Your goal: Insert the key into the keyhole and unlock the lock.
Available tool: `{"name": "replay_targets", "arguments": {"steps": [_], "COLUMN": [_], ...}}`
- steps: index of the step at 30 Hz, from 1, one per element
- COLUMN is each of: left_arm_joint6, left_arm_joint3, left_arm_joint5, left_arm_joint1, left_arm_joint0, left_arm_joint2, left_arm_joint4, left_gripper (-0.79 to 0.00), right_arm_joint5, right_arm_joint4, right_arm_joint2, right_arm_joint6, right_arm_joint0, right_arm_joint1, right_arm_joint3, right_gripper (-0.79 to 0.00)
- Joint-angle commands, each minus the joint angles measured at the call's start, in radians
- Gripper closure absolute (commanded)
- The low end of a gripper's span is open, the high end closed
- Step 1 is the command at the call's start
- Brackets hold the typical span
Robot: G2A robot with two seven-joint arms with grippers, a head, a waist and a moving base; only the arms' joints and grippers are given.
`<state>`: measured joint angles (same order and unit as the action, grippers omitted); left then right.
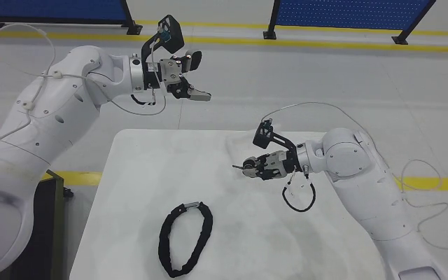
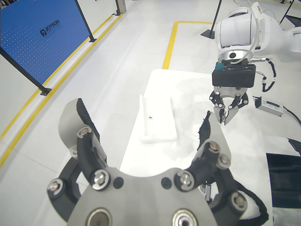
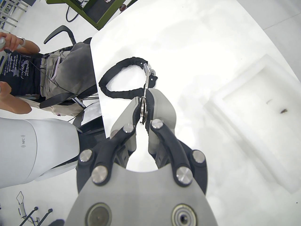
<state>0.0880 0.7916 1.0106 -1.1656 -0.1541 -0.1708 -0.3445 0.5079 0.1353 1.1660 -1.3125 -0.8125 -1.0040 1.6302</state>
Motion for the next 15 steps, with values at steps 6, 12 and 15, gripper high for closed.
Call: {"name": "replay_targets", "arguments": {"steps": [6,12,15], "left_arm_joint6": [0.017,0.012,0.008], "left_arm_joint3": [0.002,-0.027,-0.035], "left_arm_joint5": [-0.03,0.002,0.002], "left_arm_joint1": [0.01,0.023,0.028], "left_arm_joint0": [0.07,0.165,0.219], "left_arm_joint2": [-0.027,-0.029,-0.024], "left_arm_joint4": [-0.043,-0.114,-0.128], "left_gripper": [-0.785,-0.785,-0.785], "right_arm_joint5": [0.0,0.0,0.0], "right_arm_joint4": [0.0,0.0,0.0], "right_arm_joint2": [0.0,0.0,0.0], "right_arm_joint6": [0.0,0.0,0.0], "right_arm_joint0": [0.0,0.0,0.0], "right_arm_joint1": [0.0,0.0,0.0], "right_arm_joint3": [0.0,0.0,0.0], "right_gripper": [0.0,0.0,0.0]}}
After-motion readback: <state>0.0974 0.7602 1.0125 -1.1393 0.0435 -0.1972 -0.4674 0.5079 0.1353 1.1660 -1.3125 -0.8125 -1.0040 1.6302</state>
